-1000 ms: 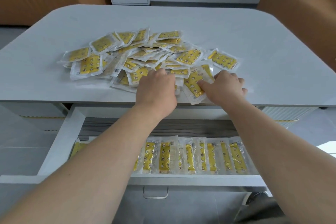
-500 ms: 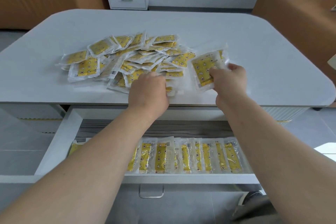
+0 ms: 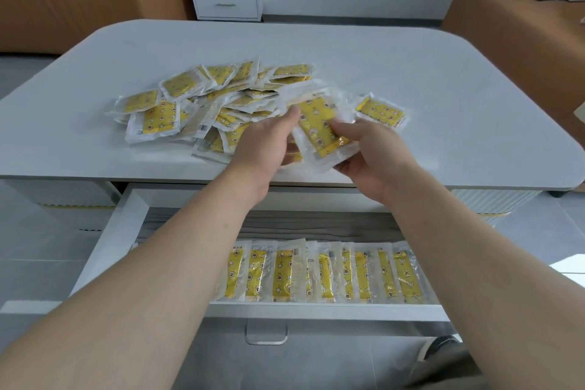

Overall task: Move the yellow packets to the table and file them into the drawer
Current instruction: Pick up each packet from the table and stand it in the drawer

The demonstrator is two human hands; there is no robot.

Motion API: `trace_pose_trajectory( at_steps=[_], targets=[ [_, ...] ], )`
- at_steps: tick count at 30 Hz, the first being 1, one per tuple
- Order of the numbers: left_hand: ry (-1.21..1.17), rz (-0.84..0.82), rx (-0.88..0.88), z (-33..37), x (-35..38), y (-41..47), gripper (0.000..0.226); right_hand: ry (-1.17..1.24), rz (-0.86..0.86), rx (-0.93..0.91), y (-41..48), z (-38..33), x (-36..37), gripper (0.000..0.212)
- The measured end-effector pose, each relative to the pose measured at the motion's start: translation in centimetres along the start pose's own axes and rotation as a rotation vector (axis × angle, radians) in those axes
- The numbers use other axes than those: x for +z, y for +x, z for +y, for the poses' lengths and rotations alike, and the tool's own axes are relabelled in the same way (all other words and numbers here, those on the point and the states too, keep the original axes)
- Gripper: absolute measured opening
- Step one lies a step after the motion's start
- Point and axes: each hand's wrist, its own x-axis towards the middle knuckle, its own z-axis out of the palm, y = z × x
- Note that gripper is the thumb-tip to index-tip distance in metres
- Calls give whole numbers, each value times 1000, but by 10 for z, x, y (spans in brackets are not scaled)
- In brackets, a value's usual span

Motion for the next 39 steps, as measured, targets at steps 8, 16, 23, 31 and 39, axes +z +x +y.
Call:
trace_pose_trajectory(
  at_steps=[8,16,23,31,39],
  targets=[
    [-8,160,-7,0,-23,-5,22,-661,-98,-111,-2,25,12,23],
    [-39,112,-124,3,-67,-19,113,-850,-89,-177,-9,35,30,21],
    [102,58,-115,-7,-116,-36,62,-834,-66,-196,-13,51,56,32],
    [617,58,-307,-34,-176,-49,81,-882,-220,-61,-25,77,84,26],
    [1136,42,-419,-80,-209,-38,34,-1024,-240,212,-27,137,102,31]
  ],
)
